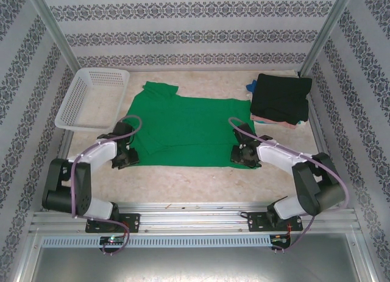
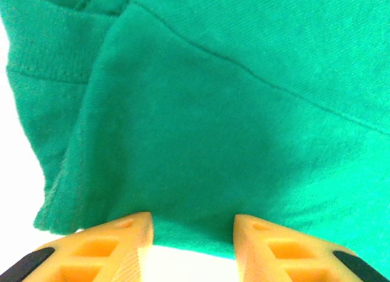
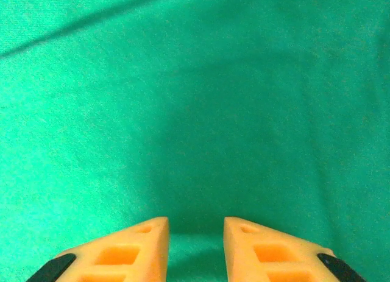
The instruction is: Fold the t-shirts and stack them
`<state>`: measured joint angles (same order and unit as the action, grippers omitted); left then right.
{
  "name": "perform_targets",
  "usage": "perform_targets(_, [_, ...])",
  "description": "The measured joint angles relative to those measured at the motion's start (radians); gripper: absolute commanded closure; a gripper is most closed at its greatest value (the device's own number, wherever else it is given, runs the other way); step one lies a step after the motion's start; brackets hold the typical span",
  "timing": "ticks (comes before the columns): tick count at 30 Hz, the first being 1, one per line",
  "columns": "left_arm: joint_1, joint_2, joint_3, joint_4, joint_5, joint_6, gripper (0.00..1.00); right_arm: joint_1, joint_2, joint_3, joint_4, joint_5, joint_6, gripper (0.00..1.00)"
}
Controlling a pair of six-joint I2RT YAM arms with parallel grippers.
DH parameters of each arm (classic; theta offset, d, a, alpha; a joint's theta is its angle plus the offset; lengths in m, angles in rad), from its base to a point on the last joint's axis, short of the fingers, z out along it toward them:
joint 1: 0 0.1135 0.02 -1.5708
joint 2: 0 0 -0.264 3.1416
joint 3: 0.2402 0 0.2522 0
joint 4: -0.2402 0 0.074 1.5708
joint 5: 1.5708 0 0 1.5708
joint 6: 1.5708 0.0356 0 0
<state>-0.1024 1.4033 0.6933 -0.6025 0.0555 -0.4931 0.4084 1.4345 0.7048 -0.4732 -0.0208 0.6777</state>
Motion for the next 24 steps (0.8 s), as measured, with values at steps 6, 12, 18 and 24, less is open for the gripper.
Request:
perform_targets(6, [-0.019, -0.152, -0.004, -0.067, -0.002, -0.043, 0.49, 0.000, -0.109, 0.007, -0.063, 0.001, -0.022, 0.67])
perform_targets(12, [-0.155, -0.073, 0.171, -0.034, -0.014, -0.069, 0.45, -0.001, -0.080, 0.075, -0.058, 0.001, -0.056, 0.67])
perform_targets(18, [-0.165, 0.086, 0.179, 0.010, 0.013, -0.073, 0.42, -0.022, -0.054, 0.078, -0.042, 0.000, -0.056, 0.67])
perform_targets(24, [-0.165, 0.157, 0.183, 0.038, 0.039, -0.069, 0.57, -0.027, -0.051, 0.078, -0.031, 0.000, -0.057, 0.67])
